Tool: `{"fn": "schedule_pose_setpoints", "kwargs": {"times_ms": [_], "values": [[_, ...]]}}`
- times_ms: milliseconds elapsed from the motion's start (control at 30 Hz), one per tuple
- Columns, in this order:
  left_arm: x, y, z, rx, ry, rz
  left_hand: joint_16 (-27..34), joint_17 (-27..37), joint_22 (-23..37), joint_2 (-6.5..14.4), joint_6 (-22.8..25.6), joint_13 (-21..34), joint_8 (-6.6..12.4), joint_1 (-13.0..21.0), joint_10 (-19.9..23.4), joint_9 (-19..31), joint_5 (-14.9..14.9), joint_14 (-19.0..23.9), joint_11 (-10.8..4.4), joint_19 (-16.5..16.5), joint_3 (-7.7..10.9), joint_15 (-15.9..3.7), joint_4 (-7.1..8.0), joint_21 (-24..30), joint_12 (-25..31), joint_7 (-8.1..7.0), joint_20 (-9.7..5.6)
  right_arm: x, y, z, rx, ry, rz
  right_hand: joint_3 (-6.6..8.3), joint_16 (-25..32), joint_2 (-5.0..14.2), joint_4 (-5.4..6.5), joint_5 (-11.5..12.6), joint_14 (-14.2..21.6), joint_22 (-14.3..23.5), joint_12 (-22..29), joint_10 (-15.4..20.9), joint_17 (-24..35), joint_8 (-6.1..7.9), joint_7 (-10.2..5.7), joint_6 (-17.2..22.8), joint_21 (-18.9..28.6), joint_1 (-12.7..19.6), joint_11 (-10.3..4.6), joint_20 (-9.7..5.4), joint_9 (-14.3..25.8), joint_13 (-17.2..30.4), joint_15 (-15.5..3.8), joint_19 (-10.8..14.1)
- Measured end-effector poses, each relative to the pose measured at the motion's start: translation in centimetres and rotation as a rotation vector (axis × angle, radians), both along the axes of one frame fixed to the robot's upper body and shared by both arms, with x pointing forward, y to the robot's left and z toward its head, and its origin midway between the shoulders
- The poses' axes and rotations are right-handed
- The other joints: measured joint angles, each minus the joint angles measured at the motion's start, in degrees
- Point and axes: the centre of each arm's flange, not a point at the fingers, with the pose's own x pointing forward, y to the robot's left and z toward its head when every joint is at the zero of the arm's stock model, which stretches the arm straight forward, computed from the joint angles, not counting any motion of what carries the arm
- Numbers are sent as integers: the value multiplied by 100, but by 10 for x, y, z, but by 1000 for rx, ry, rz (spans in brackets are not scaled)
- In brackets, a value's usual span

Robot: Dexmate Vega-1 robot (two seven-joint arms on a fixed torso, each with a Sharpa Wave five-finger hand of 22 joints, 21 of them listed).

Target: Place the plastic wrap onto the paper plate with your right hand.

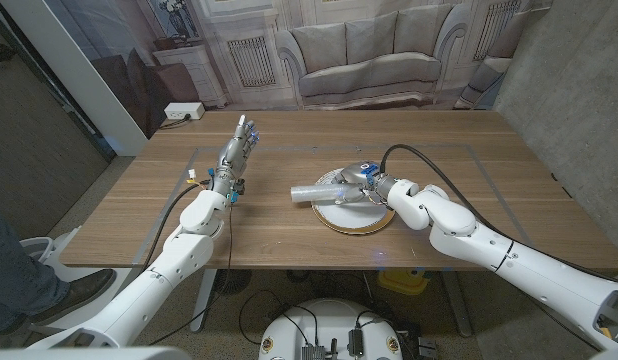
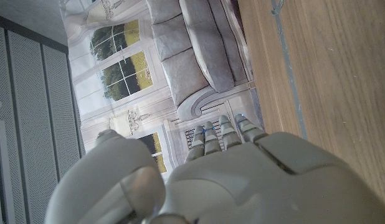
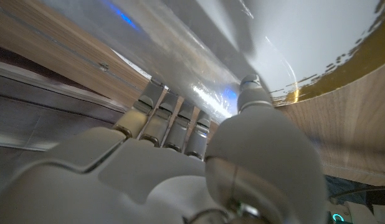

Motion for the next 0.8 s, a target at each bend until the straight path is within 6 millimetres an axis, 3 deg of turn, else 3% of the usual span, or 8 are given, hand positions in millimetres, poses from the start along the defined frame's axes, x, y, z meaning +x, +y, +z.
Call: {"fn": "schedule_pose_setpoints", "kwargs": {"times_ms": [367, 800], "values": [[1, -1, 0, 4, 5, -1, 0, 0, 0, 24, 0, 0, 0, 24, 0, 0, 0, 0, 0, 0, 0, 0, 0, 0, 0, 0, 0, 0, 1, 4, -17, 17, -9, -116, -7, -162, -8, 90, -680, 15, 0, -751, -6, -16, -18, -715, -334, -216, 107, 54, -93, 30, 69, -321], [3, -3, 3, 6, 5, -3, 0, 0, 0, 23, 0, 0, 0, 23, 0, 0, 0, 0, 0, 0, -1, 0, 2, 0, 0, 0, 0, 2, -1, 2, -46, 52, -44, -207, -7, -316, -31, 159, -1077, 15, 0, -1266, -16, -16, 35, -1324, -579, -367, 208, 45, -173, 30, 99, -526]]}}
